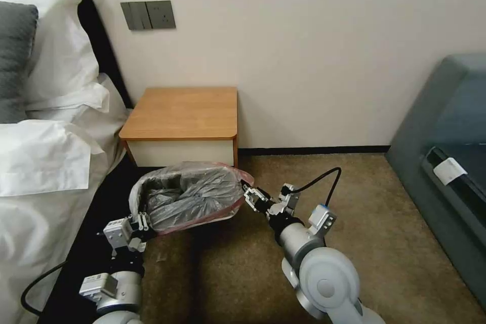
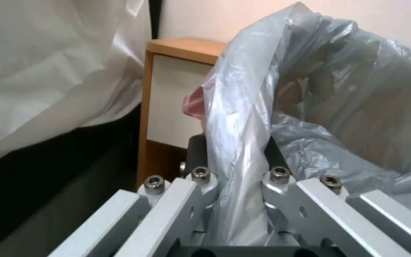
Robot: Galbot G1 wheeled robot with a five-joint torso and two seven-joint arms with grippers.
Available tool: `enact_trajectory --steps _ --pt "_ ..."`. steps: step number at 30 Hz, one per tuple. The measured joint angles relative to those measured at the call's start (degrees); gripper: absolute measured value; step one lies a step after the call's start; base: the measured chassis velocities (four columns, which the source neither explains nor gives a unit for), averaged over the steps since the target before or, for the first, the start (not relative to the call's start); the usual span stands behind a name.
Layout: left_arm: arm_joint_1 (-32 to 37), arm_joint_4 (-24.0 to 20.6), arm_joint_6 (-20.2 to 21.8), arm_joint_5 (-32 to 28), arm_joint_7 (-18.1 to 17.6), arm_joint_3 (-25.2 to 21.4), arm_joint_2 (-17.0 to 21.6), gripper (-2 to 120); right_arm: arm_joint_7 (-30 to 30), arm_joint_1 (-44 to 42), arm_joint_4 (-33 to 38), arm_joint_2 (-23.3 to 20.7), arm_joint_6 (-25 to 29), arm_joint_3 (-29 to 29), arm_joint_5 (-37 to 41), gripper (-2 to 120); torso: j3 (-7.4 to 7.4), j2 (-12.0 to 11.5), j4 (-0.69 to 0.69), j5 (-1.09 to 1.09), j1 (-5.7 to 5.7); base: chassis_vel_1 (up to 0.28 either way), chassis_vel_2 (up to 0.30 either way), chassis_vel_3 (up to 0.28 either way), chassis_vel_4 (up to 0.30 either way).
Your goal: Pick up the garbage bag from the table and place it over the trash can.
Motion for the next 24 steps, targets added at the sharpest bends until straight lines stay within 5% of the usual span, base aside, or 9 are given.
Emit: enact_trajectory --steps 11,24 --pt "-0.26 -0.38 0.02 -0.23 -0.09 -0.23 -0.32 7 -0.48 -0.87 0.74 0.90 0.32 -0.68 -1.17 2 0.00 0.00 0.00 0.00 0.00 0.000 0.000 0.000 0.000" --pt "-1.02 -2.97 4.50 -7.56 -2.83 -0.25 -1.68 7 -3.01 -5.29 1.87 1.02 1.64 -2.20 -7.64 0 0.00 0.00 0.00 0.00 0.00 0.000 0.000 0.000 0.000"
